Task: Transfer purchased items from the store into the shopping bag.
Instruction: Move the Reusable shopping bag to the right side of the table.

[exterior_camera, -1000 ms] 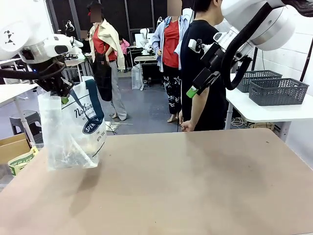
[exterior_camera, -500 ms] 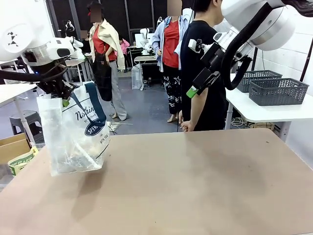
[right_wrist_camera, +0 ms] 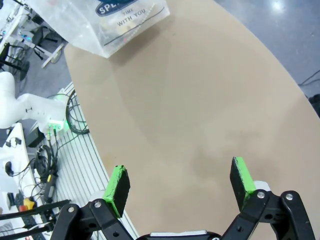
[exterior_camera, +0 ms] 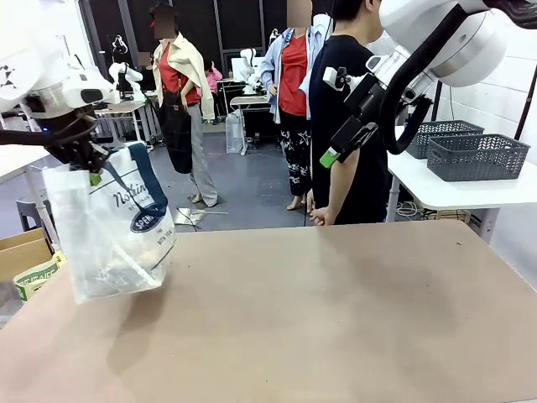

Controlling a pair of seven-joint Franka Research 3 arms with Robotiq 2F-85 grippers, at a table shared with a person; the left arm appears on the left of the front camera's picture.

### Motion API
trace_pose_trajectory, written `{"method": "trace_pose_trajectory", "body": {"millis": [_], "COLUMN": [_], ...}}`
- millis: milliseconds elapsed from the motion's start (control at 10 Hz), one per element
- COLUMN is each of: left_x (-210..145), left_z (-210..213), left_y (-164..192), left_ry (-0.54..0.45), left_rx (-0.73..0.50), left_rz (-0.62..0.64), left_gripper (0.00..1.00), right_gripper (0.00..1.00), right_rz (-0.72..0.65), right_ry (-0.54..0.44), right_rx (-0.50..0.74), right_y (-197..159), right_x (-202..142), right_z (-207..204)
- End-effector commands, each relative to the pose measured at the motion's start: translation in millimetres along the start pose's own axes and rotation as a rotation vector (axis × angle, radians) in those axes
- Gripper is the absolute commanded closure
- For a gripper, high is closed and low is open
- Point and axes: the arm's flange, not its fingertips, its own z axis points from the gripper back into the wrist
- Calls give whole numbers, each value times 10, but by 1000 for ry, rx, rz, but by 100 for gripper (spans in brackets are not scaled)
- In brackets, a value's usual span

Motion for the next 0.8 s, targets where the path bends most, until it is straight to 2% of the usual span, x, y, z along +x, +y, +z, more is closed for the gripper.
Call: {"method": "trace_pose_trajectory", "body": {"millis": [0, 400, 700], "left_x": [-94, -281, -478], "left_z": [-83, -238, -407], "left_y": [324, 755, 866], "left_ry": [-51, -101, -88], "left_rx": [59, 83, 128], "left_rz": [-24, -63, -54], "left_gripper": [100, 100, 100], "right_gripper": [0, 0, 0], "right_rz": [-18, -18, -18], "right_ry": [-6, -6, -6], "right_rx": [14, 14, 14], "right_y": [19, 19, 19], "right_x": [14, 14, 14], "right_z": [4, 4, 4]}}
